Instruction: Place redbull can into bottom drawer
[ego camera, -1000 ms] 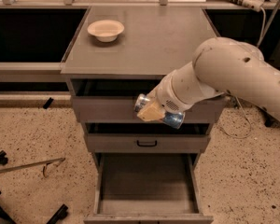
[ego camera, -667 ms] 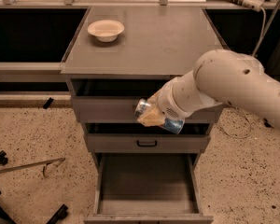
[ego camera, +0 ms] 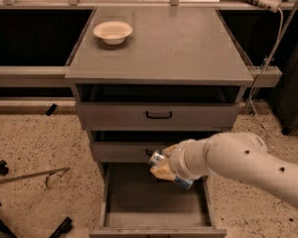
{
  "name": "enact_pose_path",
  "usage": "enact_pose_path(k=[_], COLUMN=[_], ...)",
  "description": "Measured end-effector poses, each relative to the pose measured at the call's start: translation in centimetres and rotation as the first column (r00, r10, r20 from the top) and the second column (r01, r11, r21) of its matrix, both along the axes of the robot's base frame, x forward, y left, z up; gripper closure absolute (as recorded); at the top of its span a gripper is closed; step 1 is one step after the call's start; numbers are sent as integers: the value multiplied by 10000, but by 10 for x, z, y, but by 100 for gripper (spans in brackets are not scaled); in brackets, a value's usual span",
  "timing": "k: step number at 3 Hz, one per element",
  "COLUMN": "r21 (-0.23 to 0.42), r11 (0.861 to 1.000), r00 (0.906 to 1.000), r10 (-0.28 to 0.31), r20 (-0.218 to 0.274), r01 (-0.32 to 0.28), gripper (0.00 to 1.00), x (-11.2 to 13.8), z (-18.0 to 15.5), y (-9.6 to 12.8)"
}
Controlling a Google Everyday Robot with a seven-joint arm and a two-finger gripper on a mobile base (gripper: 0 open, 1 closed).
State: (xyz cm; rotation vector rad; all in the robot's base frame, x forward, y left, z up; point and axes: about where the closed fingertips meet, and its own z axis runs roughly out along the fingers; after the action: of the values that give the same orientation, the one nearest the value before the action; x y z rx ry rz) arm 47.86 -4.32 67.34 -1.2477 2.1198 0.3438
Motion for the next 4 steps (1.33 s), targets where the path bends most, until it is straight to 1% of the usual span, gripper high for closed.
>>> enact_pose_path(k=[1,2,3,4], r21=[-60,-60,562,1420], r11=[9968,9969,9936,9841], r00=[9931,9932,9939,9933], r10=[-794,-788,-946,-1122], r20=[-865,-857,-558,293], r01=[792,785,977,1070], gripper=[100,100,100,100], x=[-34,-33,-33,-2], z=[-101,-101,-115,-157], y=[-9,-9,-6,-9])
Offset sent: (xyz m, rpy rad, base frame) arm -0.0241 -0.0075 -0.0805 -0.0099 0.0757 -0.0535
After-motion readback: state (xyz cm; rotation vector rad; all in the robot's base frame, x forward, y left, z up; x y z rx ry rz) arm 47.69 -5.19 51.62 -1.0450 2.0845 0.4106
